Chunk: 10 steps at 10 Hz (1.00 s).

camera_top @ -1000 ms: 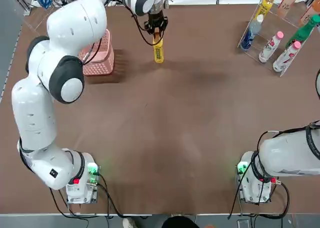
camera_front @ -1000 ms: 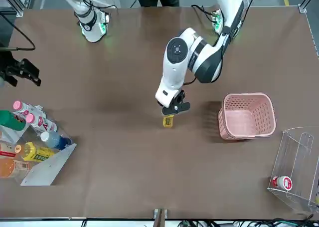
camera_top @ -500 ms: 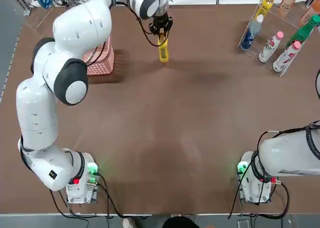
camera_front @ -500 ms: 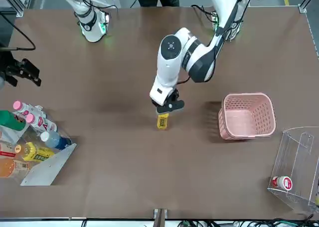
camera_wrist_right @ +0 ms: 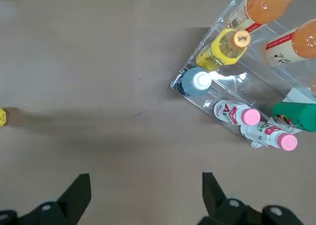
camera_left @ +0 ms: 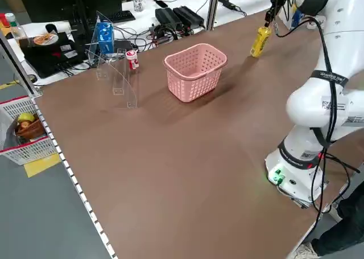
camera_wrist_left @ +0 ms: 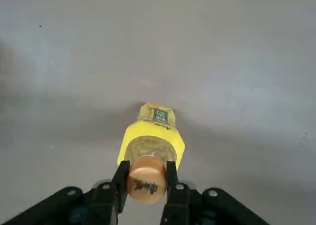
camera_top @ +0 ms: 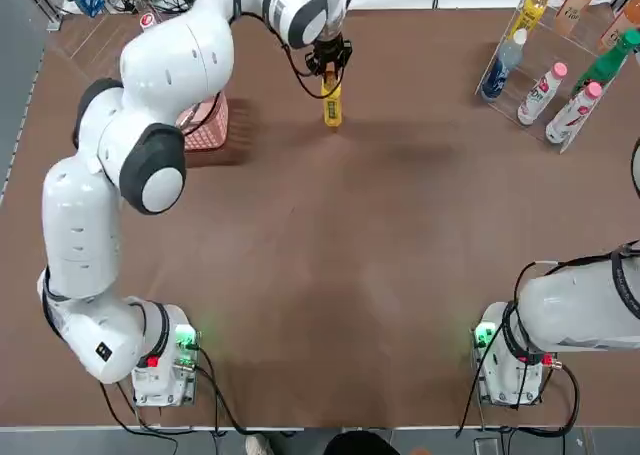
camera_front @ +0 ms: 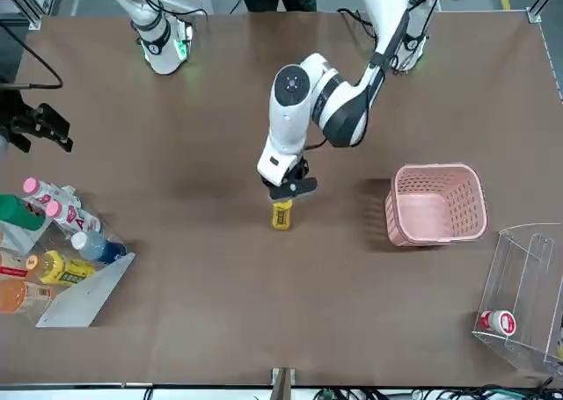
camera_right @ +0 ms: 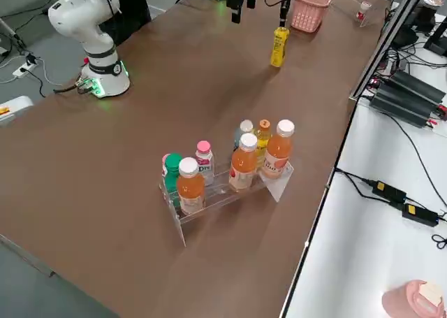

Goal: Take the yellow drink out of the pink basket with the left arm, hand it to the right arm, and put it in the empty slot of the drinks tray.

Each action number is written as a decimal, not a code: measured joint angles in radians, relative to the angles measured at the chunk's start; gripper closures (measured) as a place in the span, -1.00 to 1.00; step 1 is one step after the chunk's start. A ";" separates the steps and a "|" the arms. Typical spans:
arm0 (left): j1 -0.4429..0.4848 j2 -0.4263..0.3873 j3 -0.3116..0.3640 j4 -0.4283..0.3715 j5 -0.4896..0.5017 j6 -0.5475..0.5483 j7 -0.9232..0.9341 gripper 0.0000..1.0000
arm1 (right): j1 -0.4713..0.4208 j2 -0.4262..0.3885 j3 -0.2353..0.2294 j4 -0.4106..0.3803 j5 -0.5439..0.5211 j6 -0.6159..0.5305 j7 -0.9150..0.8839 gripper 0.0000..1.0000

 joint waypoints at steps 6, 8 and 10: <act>-0.029 0.040 0.013 0.002 0.000 0.048 -0.050 0.32 | 0.000 0.000 0.000 0.000 0.000 0.000 0.000 -0.99; -0.030 0.040 0.016 0.004 0.001 0.048 -0.050 0.32 | 0.000 0.000 0.000 0.000 0.000 0.000 0.000 -0.99; -0.030 0.040 0.017 0.006 0.001 0.050 -0.050 0.24 | 0.000 0.000 0.000 0.000 0.000 0.000 0.000 -0.99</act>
